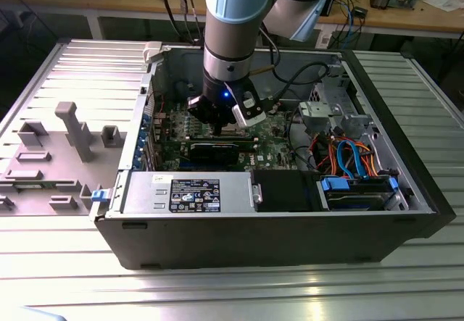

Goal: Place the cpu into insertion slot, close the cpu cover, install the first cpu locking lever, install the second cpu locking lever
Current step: 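Install the second cpu locking lever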

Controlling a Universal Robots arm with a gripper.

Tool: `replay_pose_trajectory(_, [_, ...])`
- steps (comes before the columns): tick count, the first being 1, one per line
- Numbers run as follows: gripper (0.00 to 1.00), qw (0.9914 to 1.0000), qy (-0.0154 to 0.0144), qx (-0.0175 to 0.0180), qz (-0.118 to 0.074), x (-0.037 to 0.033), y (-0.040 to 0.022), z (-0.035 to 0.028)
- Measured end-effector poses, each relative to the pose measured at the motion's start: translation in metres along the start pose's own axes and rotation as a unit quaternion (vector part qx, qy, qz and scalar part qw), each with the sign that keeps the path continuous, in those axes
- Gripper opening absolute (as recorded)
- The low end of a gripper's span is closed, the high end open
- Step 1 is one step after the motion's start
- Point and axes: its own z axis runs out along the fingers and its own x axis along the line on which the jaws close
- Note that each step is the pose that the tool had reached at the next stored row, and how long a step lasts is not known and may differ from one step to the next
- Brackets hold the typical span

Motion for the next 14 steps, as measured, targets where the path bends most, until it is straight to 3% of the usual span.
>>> replay_pose_trajectory(14, [0.11, 1.0, 0.0, -0.0016, 0.0, 0.0022, -0.0049, -0.0002])
